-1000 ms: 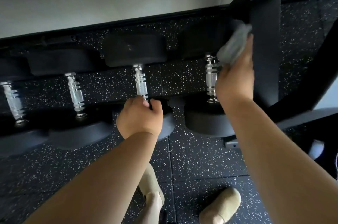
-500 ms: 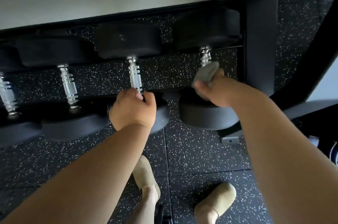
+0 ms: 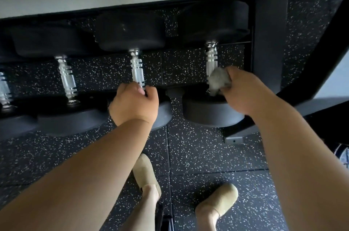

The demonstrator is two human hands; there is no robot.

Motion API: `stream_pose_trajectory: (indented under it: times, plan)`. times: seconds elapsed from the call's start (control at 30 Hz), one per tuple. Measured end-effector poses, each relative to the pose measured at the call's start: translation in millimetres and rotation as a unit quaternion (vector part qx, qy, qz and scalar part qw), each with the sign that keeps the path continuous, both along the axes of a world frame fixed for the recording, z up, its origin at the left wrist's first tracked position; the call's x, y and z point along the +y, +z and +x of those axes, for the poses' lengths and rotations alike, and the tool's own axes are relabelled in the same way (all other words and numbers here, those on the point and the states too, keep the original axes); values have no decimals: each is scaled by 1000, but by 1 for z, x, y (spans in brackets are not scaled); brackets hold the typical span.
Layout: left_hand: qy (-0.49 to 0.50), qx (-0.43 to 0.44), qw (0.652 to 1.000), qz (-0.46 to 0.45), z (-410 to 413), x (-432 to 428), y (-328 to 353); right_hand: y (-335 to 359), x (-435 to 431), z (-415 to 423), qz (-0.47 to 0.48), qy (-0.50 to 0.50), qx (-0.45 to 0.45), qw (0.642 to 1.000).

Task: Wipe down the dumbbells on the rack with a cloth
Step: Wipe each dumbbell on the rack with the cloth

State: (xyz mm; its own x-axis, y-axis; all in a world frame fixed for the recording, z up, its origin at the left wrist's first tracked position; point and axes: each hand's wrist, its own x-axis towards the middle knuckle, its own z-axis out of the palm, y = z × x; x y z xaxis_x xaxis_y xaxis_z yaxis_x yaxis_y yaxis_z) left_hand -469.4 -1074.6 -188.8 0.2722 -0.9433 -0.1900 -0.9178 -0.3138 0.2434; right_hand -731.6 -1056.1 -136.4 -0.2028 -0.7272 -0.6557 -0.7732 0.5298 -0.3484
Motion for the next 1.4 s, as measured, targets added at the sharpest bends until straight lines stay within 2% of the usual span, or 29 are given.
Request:
stream_pose_trajectory:
  times: [0.13, 0.27, 0.4, 0.5, 0.63, 0.73, 0.77, 0.8, 0.83, 0.87, 0.93, 1.0, 1.07, 1.17, 1.23, 1.27, 1.33, 1.37, 1.4]
  plan:
    - [8, -5, 1000, 5, -1, -1, 0, 36, 61, 8, -94, 34, 5, 995]
    - [5, -6, 1000, -15, 0, 0, -3, 4, 91, 59, -192, 55, 88, 976]
    - [8, -15, 1000, -11, -2, 1, 0, -35, 91, 106, -320, 138, 58, 936]
    - [10, -13, 1000, -10, -3, 1, 3, -45, 91, 96, -359, 175, 74, 914]
    - [14, -10, 1000, -14, 0, 0, -2, -43, 104, 58, -398, 38, 117, 909]
    - [13, -12, 1000, -12, 0, -1, -4, -41, 110, 28, -305, -196, 49, 931]
    - [11, -13, 1000, -10, 0, -1, -4, -39, 107, 25, -273, -279, 26, 920]
    - [10, -13, 1000, -11, -1, -1, -4, -37, 101, 28, -259, -318, 28, 911]
    - [9, -11, 1000, -13, -1, 0, -4, -33, 96, 35, -270, -307, 25, 912]
    - [9, -10, 1000, -18, 0, 0, -4, -30, 90, 47, -308, -254, 23, 917]
    - [7, -7, 1000, -30, -1, 1, -4, -31, 80, 74, -357, -65, 26, 931]
    - [4, -10, 999, -34, -2, 1, -2, -41, 77, 94, -378, 119, 36, 917]
    - [3, -15, 999, -32, -3, 1, -1, -48, 77, 93, -394, 190, 63, 897]
    - [7, -4, 999, -32, -1, 1, -3, -44, 82, 70, -390, 112, 76, 911]
    - [5, -5, 1000, -26, 2, 1, -5, -39, 90, 56, -340, -1, 69, 938]
    - [2, -9, 1000, -21, 2, 0, -6, -38, 92, 50, -329, -80, 59, 939]
    - [0, -17, 1000, -15, 1, -1, -5, -31, 86, 49, -307, -275, 33, 911]
    - [2, -17, 1000, -15, 1, -1, -5, -28, 79, 54, -298, -336, 22, 893]
    - [2, -15, 1000, -17, 1, -1, -5, -25, 71, 64, -302, -335, 28, 892]
